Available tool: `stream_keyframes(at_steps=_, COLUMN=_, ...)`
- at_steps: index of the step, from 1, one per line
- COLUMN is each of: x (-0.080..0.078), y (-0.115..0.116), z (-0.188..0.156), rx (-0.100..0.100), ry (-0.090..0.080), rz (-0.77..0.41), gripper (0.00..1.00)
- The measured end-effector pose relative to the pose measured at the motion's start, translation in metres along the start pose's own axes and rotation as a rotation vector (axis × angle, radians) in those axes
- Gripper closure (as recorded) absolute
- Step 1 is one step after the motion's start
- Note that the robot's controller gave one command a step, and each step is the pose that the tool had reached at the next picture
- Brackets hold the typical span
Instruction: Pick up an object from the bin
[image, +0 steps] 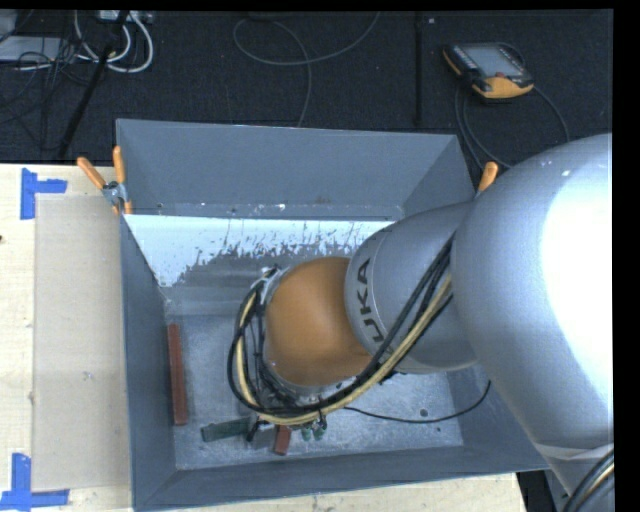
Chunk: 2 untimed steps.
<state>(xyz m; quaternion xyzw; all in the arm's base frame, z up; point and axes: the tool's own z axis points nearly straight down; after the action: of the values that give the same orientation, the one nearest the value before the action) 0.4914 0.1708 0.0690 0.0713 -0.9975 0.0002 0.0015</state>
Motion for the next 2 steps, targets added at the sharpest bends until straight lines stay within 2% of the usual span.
stream_keyframes(at_steps=1, x=0.000, y=0.000, z=0.000, rx=0.000, ry=0.000, rz=0.000, gripper=1.00)
stream_keyframes(at_steps=2, x=0.025, y=-0.023, z=-0.045, rx=0.000, ry=0.001, rz=0.079, gripper=1.00)
